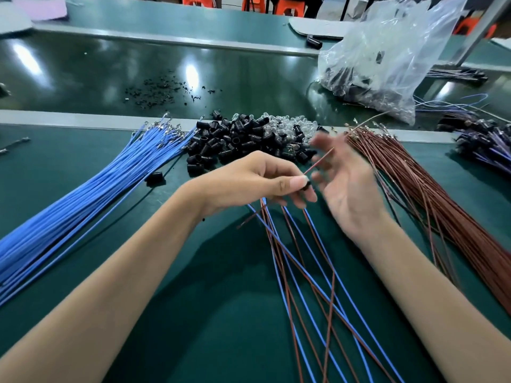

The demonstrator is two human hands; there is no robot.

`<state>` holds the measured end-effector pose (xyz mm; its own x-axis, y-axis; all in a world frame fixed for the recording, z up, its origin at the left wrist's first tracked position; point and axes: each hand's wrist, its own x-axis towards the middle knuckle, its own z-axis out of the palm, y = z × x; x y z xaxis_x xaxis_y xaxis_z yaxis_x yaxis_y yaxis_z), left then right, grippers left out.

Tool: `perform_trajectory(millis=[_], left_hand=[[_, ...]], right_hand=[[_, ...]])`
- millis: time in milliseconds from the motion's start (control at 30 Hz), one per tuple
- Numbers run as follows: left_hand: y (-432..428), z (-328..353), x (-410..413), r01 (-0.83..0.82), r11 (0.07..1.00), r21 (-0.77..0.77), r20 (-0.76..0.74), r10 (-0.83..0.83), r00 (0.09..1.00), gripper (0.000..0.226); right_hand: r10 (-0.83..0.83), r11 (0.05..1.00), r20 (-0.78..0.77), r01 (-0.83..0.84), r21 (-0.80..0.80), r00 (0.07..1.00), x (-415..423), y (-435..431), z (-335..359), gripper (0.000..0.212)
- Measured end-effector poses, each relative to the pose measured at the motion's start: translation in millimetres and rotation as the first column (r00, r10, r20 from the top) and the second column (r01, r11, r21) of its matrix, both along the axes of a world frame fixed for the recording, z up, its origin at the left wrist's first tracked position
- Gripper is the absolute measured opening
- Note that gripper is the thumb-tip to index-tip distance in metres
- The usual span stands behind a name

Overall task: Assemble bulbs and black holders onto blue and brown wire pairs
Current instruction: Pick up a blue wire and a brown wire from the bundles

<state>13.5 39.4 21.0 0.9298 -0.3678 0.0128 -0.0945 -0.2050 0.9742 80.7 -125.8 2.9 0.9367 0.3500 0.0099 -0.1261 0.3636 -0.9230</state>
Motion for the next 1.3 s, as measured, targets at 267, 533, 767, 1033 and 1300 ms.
perform_trajectory(millis=[267,533,767,1033,1300], left_hand=[[18,-17,1,-0.197,0.968,-0.157,0.032,0.205,0.978,0.021],[2,-31,7,-0.473,0.864,-0.175,0.347,0.503,0.791,0.024],[6,-35,11,-0.573,0.814,-0.095,0.432,0.552,0.713,0.026],[1,-38,11,-0.571,0.81,0.136,0.59,0.397,0.703,0.026],[5,-35,10,-0.577,0.807,-0.127,0.412,0.572,0.709,0.019]], right_hand=[[-0.015,0.961,0.247,0.082,-0.263,0.969,-14,7,-8,0.031],[-0.068,0.994,0.291,0.09,-0.063,0.954,-17,6,-10,0.02],[-0.261,0.952,0.503,0.305,-0.007,0.824,-15,3,-9,0.016],[-0.199,0.945,0.558,0.31,-0.109,0.806,-21,3,-12,0.026],[-0.267,0.93,0.436,0.349,-0.118,0.859,-13,4,-13,0.02]])
